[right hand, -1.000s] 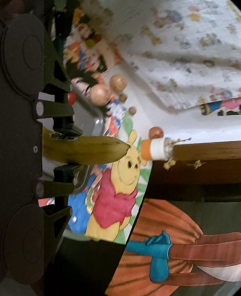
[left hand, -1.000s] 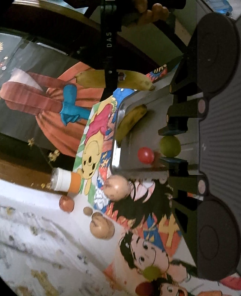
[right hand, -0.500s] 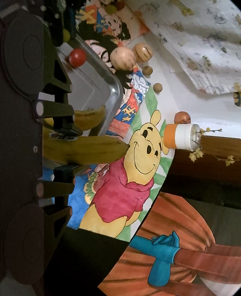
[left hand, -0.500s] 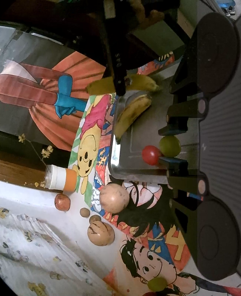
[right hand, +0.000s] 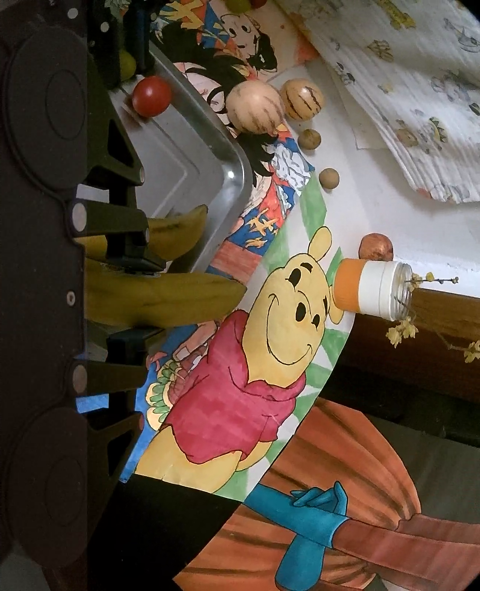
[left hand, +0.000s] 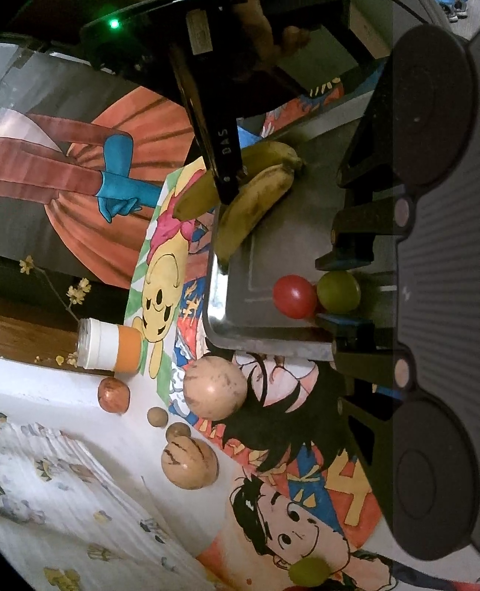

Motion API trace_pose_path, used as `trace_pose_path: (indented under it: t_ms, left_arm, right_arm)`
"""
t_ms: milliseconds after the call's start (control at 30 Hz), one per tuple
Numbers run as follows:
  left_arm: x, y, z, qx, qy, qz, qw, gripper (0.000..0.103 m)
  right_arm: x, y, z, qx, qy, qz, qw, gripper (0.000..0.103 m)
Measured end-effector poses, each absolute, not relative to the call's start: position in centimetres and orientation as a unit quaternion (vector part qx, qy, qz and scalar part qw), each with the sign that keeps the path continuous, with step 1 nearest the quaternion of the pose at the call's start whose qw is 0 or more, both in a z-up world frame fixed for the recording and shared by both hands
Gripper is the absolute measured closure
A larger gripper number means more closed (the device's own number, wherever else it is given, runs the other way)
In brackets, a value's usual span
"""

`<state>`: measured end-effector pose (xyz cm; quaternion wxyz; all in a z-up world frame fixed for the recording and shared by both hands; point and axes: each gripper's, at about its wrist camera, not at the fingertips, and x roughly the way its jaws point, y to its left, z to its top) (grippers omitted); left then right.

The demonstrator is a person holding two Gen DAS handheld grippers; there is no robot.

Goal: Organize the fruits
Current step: 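Carry the banana over the tray and release it beside the first banana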

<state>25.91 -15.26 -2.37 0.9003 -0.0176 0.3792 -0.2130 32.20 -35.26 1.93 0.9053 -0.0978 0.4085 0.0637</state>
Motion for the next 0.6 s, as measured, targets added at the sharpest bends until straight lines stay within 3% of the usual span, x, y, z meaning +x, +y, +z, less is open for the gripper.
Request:
trace_pose_path:
  t_ms: [600]
  left_arm:
    - [25.76, -15.34, -2.26, -0.015, 0.378, -0.210, 0.902, 0.075]
  right_arm:
    - [31.80, -35.68, 1.54, -0.078, 0.395, 0.057, 0.914, 0.068]
